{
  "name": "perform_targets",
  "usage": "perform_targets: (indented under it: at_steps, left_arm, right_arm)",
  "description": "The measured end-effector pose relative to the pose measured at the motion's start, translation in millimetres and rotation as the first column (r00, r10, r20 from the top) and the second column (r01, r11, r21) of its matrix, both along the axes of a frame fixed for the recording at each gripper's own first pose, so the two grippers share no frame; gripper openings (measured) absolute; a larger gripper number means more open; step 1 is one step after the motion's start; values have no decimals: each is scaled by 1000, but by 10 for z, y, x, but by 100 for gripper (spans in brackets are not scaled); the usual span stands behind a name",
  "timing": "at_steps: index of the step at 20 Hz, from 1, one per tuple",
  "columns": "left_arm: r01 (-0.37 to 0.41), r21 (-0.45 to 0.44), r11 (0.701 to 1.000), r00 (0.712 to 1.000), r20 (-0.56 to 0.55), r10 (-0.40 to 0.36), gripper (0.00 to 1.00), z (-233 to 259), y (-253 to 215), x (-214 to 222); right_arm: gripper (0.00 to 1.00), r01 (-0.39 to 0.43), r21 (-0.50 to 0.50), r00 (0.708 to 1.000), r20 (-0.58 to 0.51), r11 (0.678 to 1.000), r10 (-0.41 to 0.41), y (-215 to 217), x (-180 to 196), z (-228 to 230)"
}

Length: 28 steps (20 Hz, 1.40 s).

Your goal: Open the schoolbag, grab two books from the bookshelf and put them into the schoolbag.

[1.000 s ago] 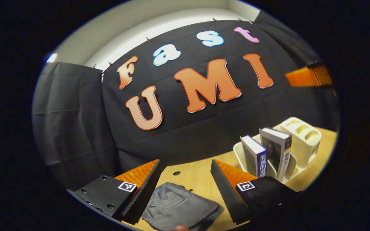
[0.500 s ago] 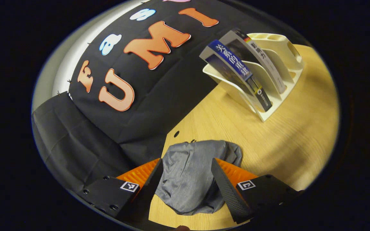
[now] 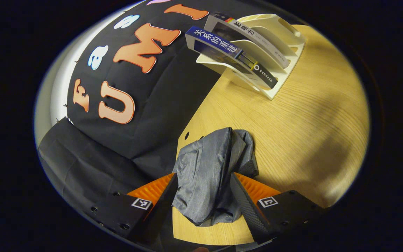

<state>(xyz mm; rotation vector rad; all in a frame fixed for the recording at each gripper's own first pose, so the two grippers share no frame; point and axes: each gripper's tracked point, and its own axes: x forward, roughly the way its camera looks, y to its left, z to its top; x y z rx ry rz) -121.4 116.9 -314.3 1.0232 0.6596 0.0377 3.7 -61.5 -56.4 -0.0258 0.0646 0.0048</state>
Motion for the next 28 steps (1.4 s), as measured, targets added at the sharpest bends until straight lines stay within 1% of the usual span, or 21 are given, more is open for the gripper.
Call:
perform_targets:
  at_steps: [2, 3, 5, 6, 7, 10, 12, 13, 14, 15, 17, 18, 20, 21, 23, 25, 26, 27, 28]
  left_arm:
    - [-45, 21, 999, 999, 3, 45, 93, 18, 106, -10]
    - [-53, 28, 998, 999, 13, 52, 90, 40, 133, 2]
    - [-57, 28, 998, 998, 18, 57, 85, 63, 149, 81]
    - [-54, 34, 998, 999, 3, 53, 83, 91, 195, 130]
    - [-41, 38, 998, 999, -18, 42, 81, 105, 264, 267]
    - [-34, -20, 999, 995, -94, 32, 67, -83, 385, 378]
    - [-34, -62, 997, 992, -127, 26, 49, -132, 486, 432]
    - [-34, -92, 995, 990, -138, 21, 45, -157, 519, 471]
    - [-33, -128, 991, 988, -151, 14, 33, -159, 537, 492]
    - [-26, -183, 983, 987, -163, -5, 22, -138, 545, 517]
    - [-4, -267, 964, 980, -191, -49, 10, -86, 554, 541]
    - [21, -319, 948, 969, -229, -99, 9, -64, 562, 569]
    - [41, -406, 913, 934, -310, -179, 8, -9, 640, 590]
    - [53, -460, 886, 913, -337, -230, 8, 68, 685, 666]
    - [57, -517, 854, 885, -370, -283, 8, 185, 786, 732]
    - [40, -564, 825, 855, -408, -321, 8, 287, 876, 815]
    - [29, -585, 811, 839, -426, -338, 9, 344, 894, 849]
    - [23, -607, 795, 821, -442, -361, 9, 431, 889, 889]
    - [11, -611, 791, 810, -458, -365, 8, 468, 909, 907]
  right_arm:
    - [97, -14, 2, 1000, -3, 1000, 14, -10, 6, -15]
    - [97, -19, 0, 1000, -1, 1000, 19, -17, 8, -6]
    - [97, -29, 0, 1000, 0, 1000, 29, -11, 10, -11]
    - [97, -34, 2, 999, -1, 999, 34, -3, 7, -18]
    - [97, -36, 1, 999, -6, 999, 36, 5, 9, -40]
    - [97, -19, -10, 1000, -10, 1000, 19, 68, -25, -9]
    - [97, 6, -33, 1000, -12, 999, -6, 150, -55, 12]
    - [97, 19, -37, 1000, -17, 999, -19, 201, -63, 9]
    - [97, 32, -42, 999, -25, 999, -33, 265, -65, 3]
    - [97, 48, -48, 998, -33, 998, -50, 336, -76, -6]
    - [97, 87, -66, 994, -57, 994, -90, 514, -61, -8]
    - [97, 107, -82, 991, -66, 991, -112, 606, -40, 3]
    - [97, 121, -104, 983, -128, 987, -134, 813, 45, -35]
    - [97, 126, -105, 975, -168, 986, -143, 903, 80, -75]
    - [97, 137, -95, 960, -233, 986, -156, 1020, 163, -115]
    - [97, 138, -99, 944, -288, 986, -161, 1159, 281, -83]
    - [97, 129, -111, 936, -316, 985, -158, 1225, 342, -76]
    - [97, 105, -128, 921, -362, 986, -145, 1310, 421, -86]
    - [97, 75, -127, 904, -409, 989, -121, 1386, 468, -126]
